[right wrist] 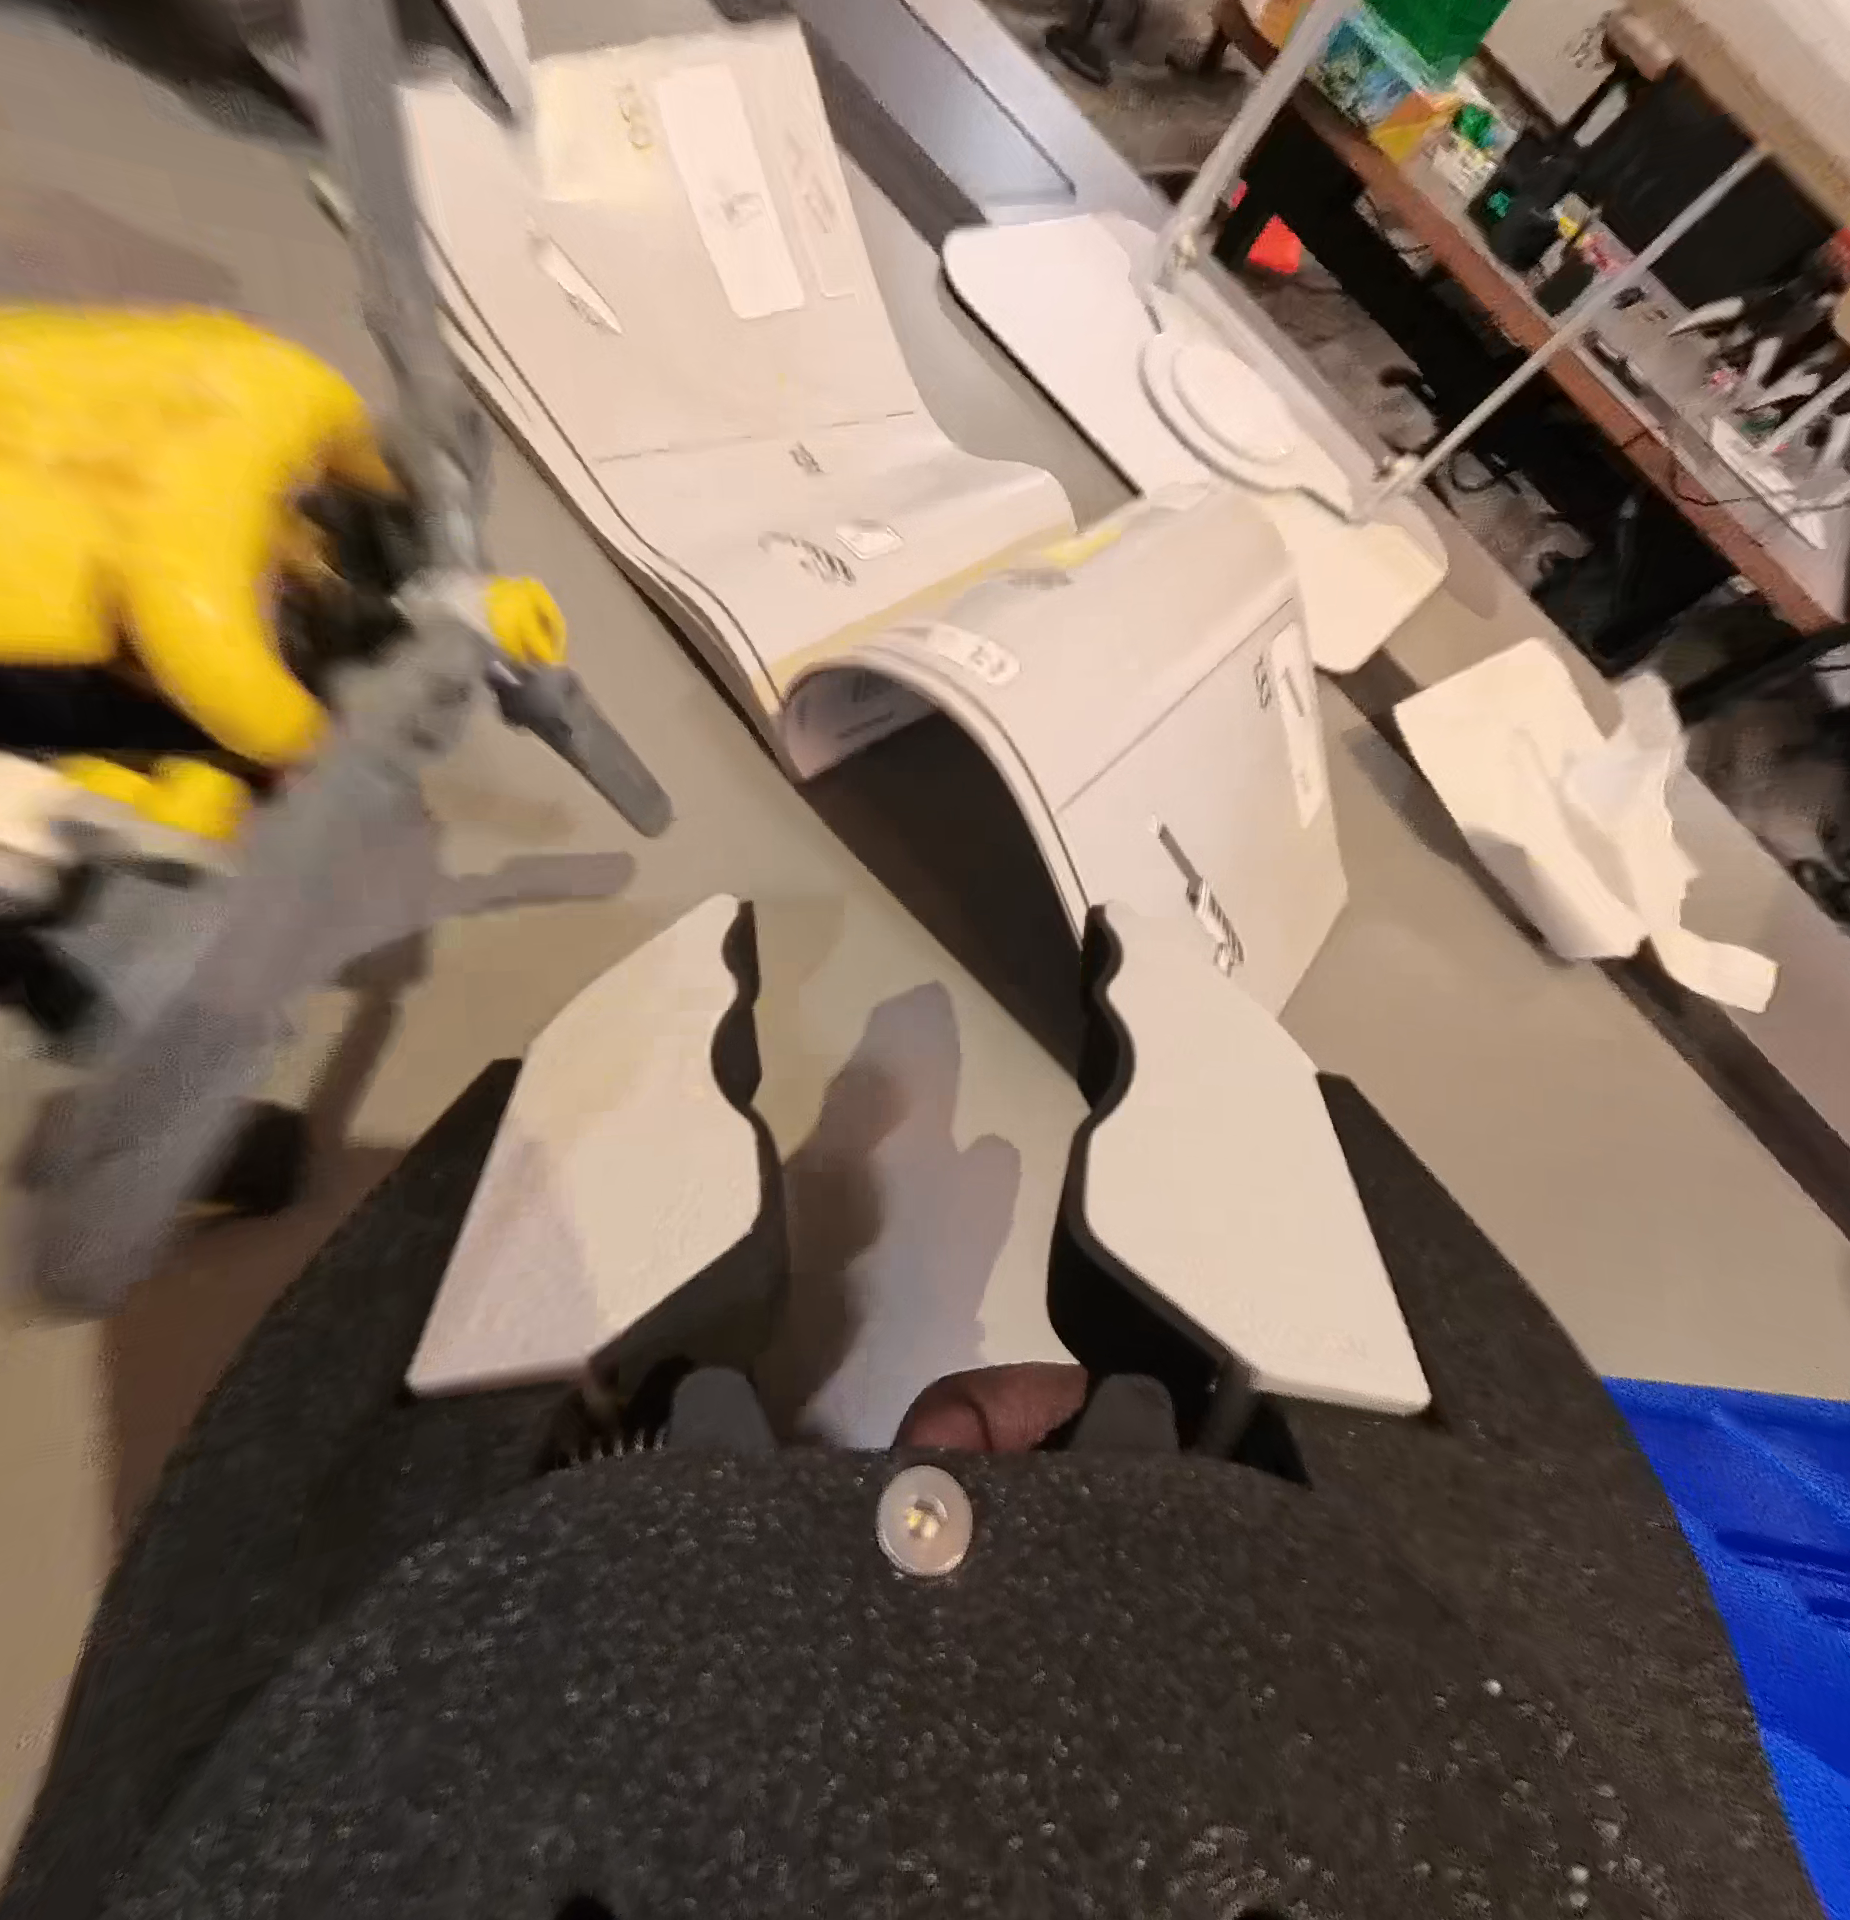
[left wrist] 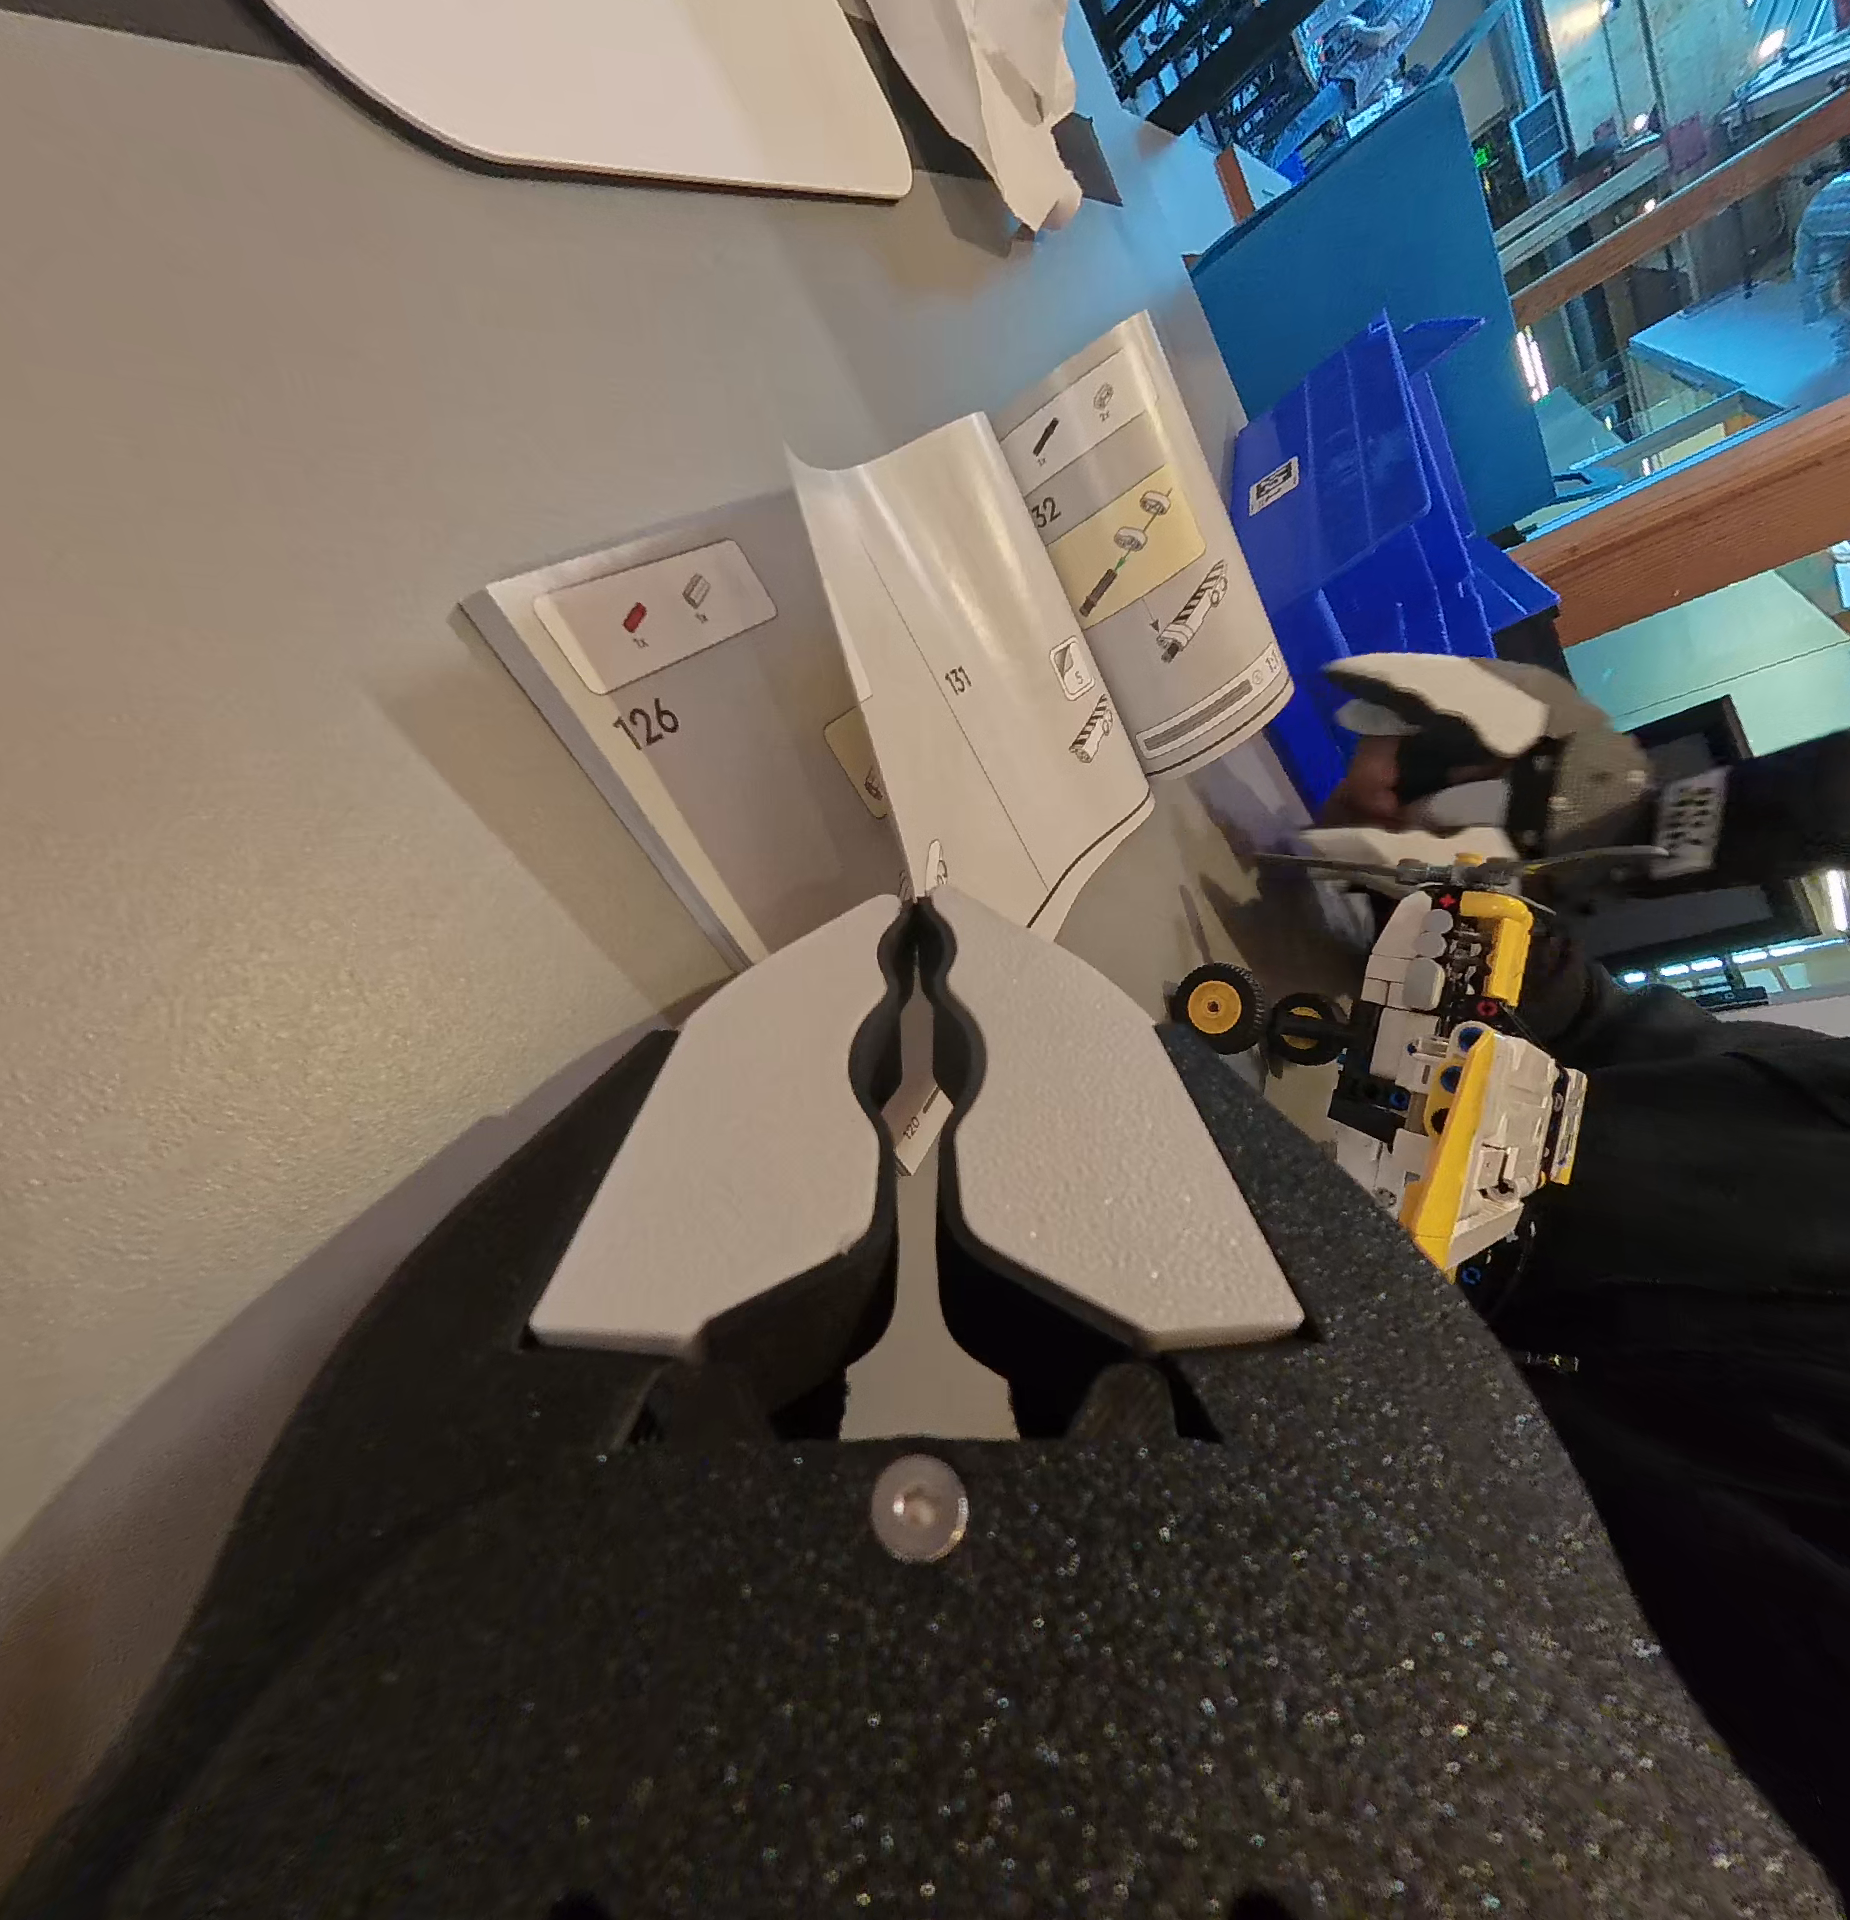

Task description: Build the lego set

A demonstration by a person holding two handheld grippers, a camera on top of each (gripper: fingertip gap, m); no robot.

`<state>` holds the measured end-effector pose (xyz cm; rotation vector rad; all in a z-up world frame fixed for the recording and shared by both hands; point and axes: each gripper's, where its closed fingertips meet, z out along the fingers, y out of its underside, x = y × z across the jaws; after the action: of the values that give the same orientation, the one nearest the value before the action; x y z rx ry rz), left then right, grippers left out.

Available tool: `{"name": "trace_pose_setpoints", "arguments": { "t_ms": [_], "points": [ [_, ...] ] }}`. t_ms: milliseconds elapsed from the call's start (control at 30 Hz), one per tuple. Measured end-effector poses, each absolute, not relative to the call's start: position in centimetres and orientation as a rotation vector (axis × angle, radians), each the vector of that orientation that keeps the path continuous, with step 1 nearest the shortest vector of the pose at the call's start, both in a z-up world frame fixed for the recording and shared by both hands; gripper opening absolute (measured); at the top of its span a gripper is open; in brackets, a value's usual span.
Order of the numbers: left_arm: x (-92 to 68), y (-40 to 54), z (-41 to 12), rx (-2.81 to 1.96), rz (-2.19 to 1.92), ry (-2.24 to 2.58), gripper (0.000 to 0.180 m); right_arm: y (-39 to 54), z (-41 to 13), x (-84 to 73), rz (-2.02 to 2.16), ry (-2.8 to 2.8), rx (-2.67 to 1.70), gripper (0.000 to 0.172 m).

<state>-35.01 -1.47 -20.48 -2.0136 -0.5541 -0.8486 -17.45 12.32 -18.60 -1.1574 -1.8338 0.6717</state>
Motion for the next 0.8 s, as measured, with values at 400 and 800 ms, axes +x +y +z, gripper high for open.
{"name": "trace_pose_setpoints", "arguments": {
  "t_ms": [400, 800],
  "points": [
    [-35.0, -1.5, -20.5, -2.015, -0.844, -0.554, 0.000, 35.2, -12.1, -2.7, -0.301, -2.434, -0.746, 0.036],
    [-35.0, -1.4, -20.5, -2.013, -0.840, -0.553, 0.000, 41.6, -20.8, 0.8, -0.362, -2.796, -0.605, 0.028]
  ]
}}
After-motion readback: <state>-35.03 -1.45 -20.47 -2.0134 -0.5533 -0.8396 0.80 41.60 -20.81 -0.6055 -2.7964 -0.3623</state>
